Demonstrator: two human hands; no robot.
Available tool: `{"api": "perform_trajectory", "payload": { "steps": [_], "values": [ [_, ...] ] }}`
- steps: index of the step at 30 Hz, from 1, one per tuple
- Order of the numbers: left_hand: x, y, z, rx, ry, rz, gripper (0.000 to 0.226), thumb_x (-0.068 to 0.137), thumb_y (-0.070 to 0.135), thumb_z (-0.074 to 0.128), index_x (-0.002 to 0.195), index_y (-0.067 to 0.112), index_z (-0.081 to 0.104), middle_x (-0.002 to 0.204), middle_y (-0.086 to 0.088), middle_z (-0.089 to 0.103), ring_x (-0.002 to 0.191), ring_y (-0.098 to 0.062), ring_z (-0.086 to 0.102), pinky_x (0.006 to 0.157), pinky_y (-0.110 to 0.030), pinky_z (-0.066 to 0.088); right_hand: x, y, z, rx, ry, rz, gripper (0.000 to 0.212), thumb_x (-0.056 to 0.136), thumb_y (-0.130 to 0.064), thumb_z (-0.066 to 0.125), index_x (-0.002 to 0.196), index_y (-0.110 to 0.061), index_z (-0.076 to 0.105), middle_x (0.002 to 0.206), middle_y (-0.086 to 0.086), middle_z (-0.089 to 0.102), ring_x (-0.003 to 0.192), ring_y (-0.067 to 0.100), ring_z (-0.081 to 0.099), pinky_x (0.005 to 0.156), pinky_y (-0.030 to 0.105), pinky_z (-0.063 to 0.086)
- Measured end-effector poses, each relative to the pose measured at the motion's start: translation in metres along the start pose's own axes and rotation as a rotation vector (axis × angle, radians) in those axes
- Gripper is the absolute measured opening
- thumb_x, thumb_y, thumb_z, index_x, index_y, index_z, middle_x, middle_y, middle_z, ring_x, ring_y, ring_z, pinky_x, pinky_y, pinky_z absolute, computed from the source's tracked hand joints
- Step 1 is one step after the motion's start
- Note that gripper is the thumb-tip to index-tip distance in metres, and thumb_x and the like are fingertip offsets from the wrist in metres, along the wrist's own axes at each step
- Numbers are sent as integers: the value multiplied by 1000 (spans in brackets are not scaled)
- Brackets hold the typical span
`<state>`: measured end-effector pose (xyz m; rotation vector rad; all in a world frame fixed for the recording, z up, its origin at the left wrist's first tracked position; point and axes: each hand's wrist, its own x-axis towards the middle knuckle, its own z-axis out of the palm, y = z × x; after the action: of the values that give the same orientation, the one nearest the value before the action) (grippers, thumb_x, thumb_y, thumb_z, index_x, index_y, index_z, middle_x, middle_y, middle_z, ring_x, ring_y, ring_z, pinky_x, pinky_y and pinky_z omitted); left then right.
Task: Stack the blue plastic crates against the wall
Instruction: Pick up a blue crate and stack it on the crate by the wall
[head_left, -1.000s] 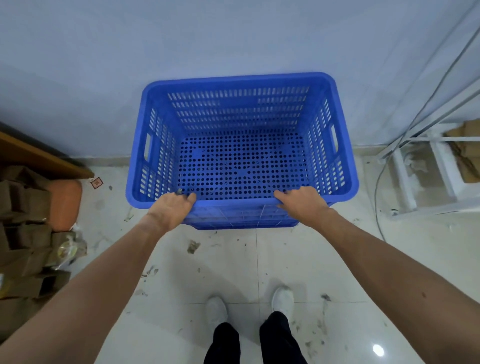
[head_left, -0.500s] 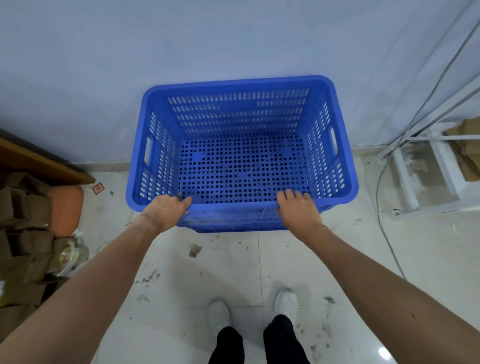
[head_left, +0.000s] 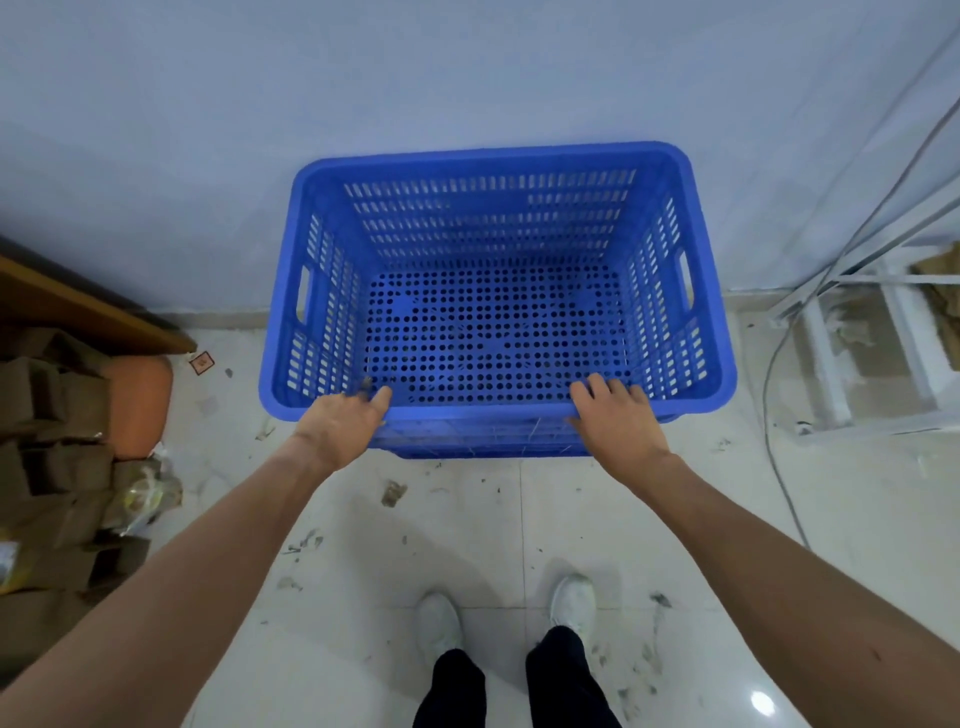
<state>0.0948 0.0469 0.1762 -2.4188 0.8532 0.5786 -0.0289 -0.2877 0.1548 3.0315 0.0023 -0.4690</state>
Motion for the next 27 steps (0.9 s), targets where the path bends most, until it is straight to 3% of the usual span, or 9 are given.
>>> {"api": "perform_trajectory", "payload": {
  "steps": [3, 5, 7, 10, 14, 19, 23, 27],
  "values": [
    [-8, 13, 2, -174, 60, -118, 45, 95, 28, 53, 134, 12, 38, 127, -11, 57, 108, -30, 62, 92, -46, 51, 1, -3, 0, 37, 21, 40, 41, 97, -49, 45, 120, -16, 49, 114, 7, 52, 100, 30, 54, 90, 45, 44],
    [-12, 22, 6, -266, 102, -160, 66, 93, 62, 42, 134, 11, 42, 133, -13, 52, 120, -32, 54, 106, -50, 40, -1, -4, 0, 70, 49, 50, 58, 91, -67, 38, 114, -16, 51, 111, 6, 52, 98, 29, 53, 88, 43, 43],
    [-15, 35, 2, -325, 125, -158, 89, 85, 81, 24, 138, 12, 42, 142, -13, 45, 132, -32, 44, 113, -52, 28, -5, -4, -1, 113, 94, 45, 72, 88, -78, 23, 110, -17, 53, 108, 4, 52, 95, 27, 52, 85, 42, 42],
    [-13, 56, -7, -371, 185, -149, 93, 85, 80, 6, 136, 13, 45, 145, -11, 43, 137, -29, 38, 120, -53, 19, -6, -3, -1, 153, 128, 33, 75, 93, -73, 9, 112, -18, 57, 109, 4, 54, 96, 26, 53, 87, 43, 43],
    [-12, 66, -13, -391, 242, -156, 84, 89, 71, 5, 125, 11, 52, 128, -9, 52, 124, -28, 47, 118, -53, 23, -1, 5, -5, 89, 74, -30, 73, 96, -67, 6, 117, -17, 55, 113, 8, 55, 100, 28, 55, 89, 44, 45],
    [-12, 56, -5, -399, 276, -146, 83, 92, 66, 2, 130, 11, 51, 129, -9, 55, 123, -30, 49, 117, -48, 26, 5, 16, -7, 42, 65, -115, 73, 94, -65, 3, 120, -18, 52, 113, 5, 54, 96, 25, 54, 88, 39, 47],
    [-22, 52, 8, -411, 267, -333, 89, 92, 72, 10, 135, 5, 50, 133, -15, 55, 129, -33, 46, 119, -50, 23, -6, 3, -5, 34, 68, -23, 72, 95, -62, 3, 121, -17, 53, 112, 7, 57, 102, 28, 55, 93, 41, 44],
    [-25, 41, 16, -420, 308, -367, 90, 90, 74, 8, 142, 10, 45, 133, -17, 53, 129, -35, 44, 119, -53, 20, -16, -17, -3, 63, 116, 94, 67, 98, -57, 6, 117, -14, 55, 106, 10, 58, 97, 31, 53, 92, 42, 40]
  ]
}}
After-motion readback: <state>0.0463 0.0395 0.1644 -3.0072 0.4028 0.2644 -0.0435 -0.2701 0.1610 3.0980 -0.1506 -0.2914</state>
